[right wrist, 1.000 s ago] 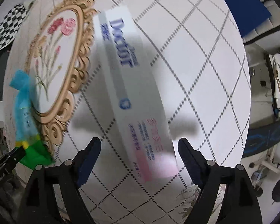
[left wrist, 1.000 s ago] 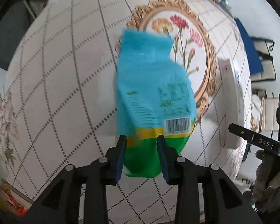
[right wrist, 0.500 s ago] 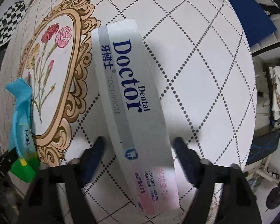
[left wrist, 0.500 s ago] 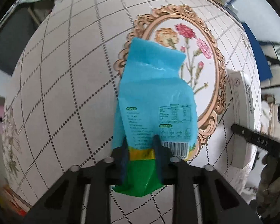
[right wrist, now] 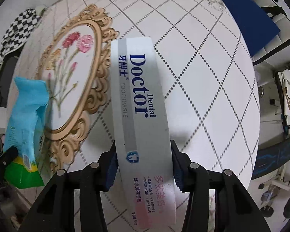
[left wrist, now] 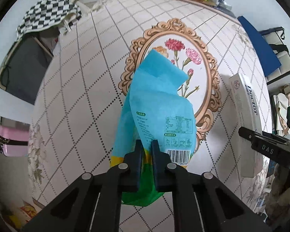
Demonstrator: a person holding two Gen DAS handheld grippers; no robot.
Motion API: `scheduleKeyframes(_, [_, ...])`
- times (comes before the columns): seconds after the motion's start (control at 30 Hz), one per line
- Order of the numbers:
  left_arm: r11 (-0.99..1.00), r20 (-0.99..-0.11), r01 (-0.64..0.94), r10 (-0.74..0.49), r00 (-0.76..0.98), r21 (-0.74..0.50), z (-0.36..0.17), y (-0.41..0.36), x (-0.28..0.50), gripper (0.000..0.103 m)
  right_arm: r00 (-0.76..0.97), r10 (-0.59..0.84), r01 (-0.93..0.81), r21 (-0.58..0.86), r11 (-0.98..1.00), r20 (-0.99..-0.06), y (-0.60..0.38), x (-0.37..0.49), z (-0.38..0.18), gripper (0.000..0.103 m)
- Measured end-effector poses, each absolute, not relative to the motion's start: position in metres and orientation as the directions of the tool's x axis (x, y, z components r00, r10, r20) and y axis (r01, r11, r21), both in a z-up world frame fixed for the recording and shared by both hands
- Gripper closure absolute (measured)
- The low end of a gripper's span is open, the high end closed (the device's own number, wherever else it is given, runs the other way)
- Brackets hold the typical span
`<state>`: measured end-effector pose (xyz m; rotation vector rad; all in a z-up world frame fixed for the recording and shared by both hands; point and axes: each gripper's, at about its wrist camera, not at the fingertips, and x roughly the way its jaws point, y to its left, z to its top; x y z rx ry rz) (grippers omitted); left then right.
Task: Collect trash
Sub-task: 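Carry the snack bag and toothpaste box to the trash bin and open both grippers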
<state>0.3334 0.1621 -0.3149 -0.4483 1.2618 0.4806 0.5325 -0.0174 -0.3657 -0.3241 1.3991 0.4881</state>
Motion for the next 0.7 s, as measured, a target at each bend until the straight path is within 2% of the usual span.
scheduleKeyframes(0.4, [0.851, -0.918, -0.523, 0.170, 0.357, -0.046, -0.247, 0.132, 0.256, 0.097, 0.179, 0.272, -0.499, 0.151, 0.853, -0.946, -0.054, 0.422, -0.277, 0.054])
scheduleKeyframes(0.7, [0.923, -0.879, -0.382, 0.142, 0.456, -0.049, -0.219, 0.097, 0.126, 0.097, 0.287, 0.332, -0.414, 0.196, 0.889, -0.898, -0.104, 0.245, -0.219, 0.054])
